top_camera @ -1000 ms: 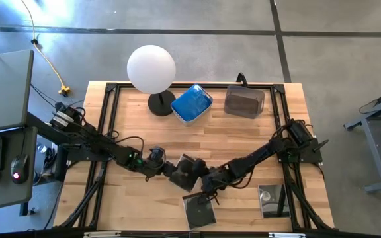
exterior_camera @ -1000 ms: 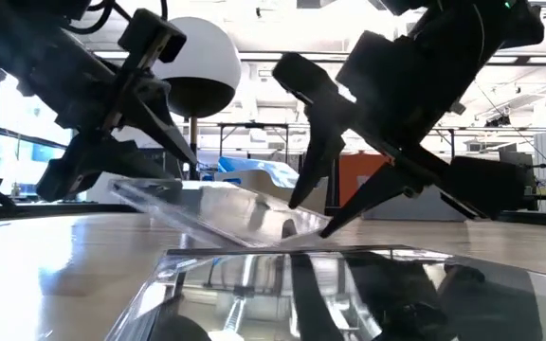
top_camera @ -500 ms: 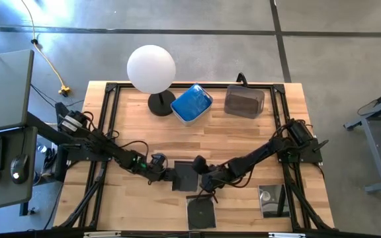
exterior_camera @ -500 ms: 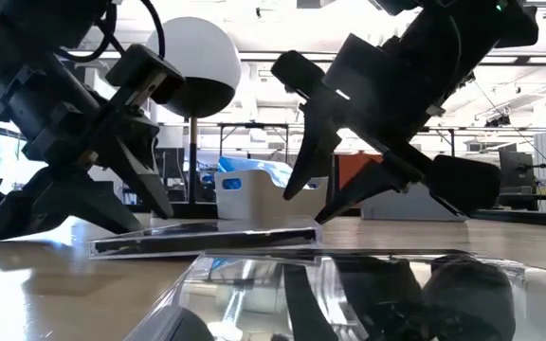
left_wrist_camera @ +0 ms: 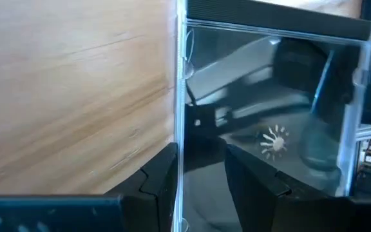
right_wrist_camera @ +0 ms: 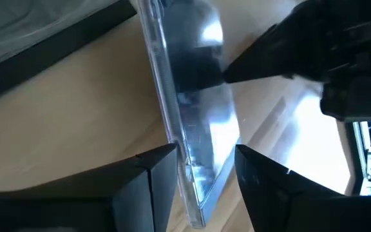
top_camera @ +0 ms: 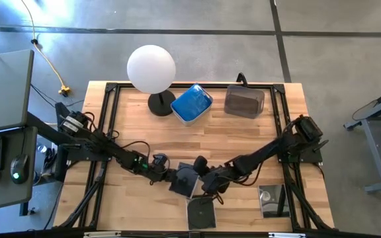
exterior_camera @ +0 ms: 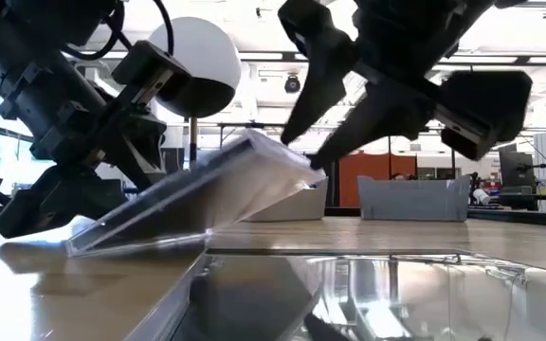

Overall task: Pick & place jewel cases by type
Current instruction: Put the left black CD case into the black bin

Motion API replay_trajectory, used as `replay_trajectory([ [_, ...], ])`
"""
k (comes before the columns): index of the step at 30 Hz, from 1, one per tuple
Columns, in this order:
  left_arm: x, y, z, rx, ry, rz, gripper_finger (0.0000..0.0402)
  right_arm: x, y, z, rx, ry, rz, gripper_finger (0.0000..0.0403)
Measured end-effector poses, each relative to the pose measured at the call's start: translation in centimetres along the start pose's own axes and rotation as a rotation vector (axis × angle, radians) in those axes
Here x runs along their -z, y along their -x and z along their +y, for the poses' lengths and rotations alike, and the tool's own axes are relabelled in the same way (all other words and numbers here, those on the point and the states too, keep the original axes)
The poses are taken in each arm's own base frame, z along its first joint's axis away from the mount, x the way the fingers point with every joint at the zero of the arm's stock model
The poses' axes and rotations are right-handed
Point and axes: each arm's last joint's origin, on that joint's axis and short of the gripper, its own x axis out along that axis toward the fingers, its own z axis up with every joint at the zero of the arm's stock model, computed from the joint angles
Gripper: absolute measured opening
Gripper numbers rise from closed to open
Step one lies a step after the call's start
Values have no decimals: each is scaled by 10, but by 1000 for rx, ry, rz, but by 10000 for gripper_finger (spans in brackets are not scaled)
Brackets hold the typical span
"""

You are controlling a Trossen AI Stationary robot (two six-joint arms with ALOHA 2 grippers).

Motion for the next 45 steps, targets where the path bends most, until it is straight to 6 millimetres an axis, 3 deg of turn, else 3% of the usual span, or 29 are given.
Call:
replay_trajectory([
  [16,6,-12,-17,-12,-47,74,124,-25,16,37,-97,-56,-61,149],
  [24,13,-28,-16,-43,-52,128,123,-18,19,67,-176,-109,-43,149],
  [28,14,-30,-21,-31,-59,127,123,-21,24,80,-94,-88,-43,150],
  [34,14,-31,-26,-27,-46,110,123,-29,25,79,-78,-80,-136,154],
  [45,15,-32,-33,-10,5,120,123,-28,21,73,-122,-79,-194,205],
])
